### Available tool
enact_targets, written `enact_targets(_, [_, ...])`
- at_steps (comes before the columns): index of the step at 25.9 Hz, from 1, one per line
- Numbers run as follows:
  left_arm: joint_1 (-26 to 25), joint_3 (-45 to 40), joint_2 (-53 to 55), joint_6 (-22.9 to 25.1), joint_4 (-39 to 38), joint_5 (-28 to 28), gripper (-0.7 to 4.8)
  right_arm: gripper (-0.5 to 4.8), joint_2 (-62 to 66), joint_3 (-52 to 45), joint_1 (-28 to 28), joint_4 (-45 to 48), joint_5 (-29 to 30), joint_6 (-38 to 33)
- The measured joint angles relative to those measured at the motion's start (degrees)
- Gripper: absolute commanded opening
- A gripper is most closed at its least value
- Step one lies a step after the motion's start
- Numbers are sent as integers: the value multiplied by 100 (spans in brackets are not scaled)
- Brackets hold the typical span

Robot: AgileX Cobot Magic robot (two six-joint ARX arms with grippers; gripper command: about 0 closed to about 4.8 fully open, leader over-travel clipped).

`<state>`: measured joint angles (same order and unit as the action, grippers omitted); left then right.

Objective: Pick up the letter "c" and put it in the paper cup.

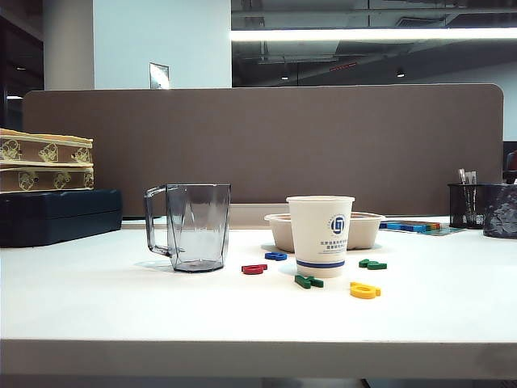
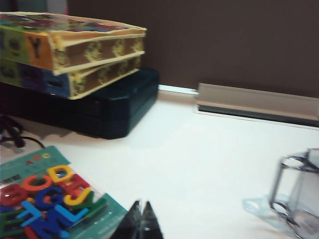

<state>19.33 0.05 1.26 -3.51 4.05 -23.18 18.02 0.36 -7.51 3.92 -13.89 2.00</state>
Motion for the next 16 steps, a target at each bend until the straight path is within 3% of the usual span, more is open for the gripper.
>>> enact_targets(16, [-1458,0,-127,0,-114,-2,-5,0,0,0,0,0,0,0])
